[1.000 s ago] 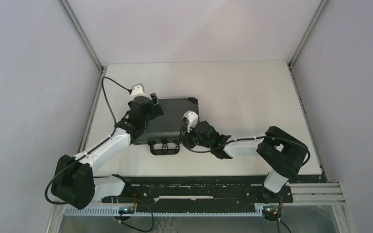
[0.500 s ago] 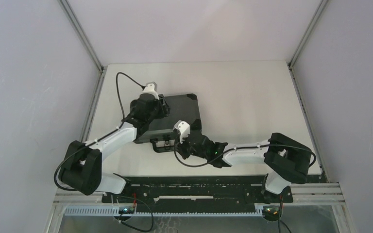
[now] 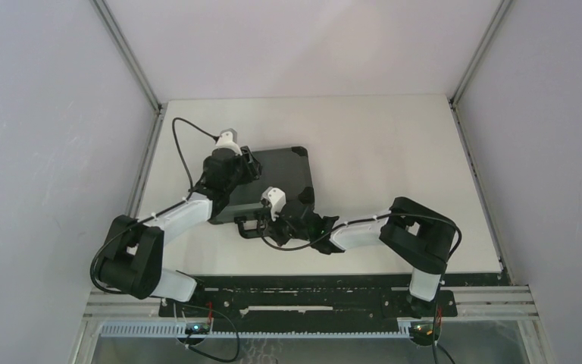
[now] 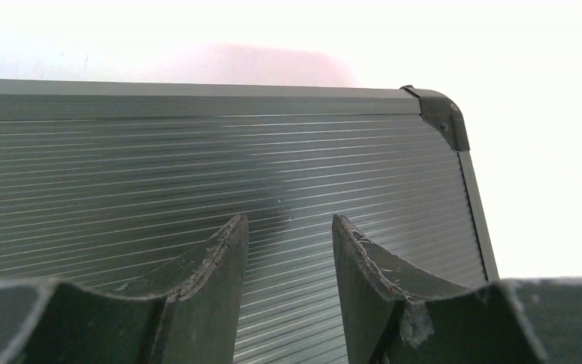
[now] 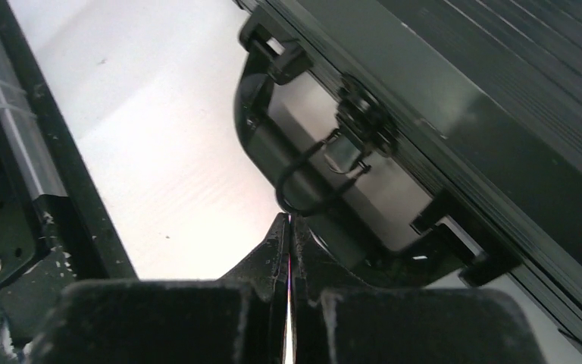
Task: Pack up texas hold em set
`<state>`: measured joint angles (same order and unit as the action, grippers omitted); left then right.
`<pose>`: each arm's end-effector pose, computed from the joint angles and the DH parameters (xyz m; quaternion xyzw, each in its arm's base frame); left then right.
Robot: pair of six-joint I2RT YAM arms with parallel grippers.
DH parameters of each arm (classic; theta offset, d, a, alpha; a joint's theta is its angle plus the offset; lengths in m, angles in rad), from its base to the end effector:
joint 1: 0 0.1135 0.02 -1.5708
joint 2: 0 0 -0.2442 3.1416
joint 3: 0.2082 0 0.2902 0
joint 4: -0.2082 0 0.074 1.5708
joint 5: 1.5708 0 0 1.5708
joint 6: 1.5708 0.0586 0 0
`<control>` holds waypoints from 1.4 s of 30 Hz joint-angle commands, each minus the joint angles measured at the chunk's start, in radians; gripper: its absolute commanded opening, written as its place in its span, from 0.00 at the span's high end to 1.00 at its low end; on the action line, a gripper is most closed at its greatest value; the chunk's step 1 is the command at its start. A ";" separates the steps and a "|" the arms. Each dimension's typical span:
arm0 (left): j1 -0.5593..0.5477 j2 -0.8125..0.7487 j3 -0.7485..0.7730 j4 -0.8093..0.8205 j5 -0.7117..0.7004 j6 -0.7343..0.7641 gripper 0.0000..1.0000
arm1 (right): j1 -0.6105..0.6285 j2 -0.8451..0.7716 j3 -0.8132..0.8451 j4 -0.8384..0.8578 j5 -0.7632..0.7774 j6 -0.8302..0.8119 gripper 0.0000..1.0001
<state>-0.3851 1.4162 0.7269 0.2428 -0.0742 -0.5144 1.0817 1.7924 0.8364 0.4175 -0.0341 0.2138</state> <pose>0.3344 -0.1309 0.1633 -0.0743 0.8425 -0.2033 0.4933 0.1863 0.3543 0.0864 -0.3733 0.7855 0.3096 0.3846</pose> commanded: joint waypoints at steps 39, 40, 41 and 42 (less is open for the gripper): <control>0.037 0.026 -0.066 0.027 0.046 -0.036 0.48 | -0.080 0.069 0.077 0.155 0.205 -0.068 1.00; 0.038 0.025 -0.066 0.027 0.047 -0.038 0.48 | -0.096 0.073 0.083 0.155 0.191 -0.067 1.00; 0.037 0.025 -0.066 0.028 0.048 -0.037 0.48 | -0.111 0.078 0.090 0.153 0.183 -0.067 1.00; 0.037 0.026 -0.066 0.029 0.049 -0.037 0.48 | -0.121 0.082 0.095 0.154 0.179 -0.068 1.00</control>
<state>-0.3565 1.4269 0.6991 0.3229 -0.0437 -0.5503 1.0313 1.8889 0.8963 0.5152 0.0608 0.1848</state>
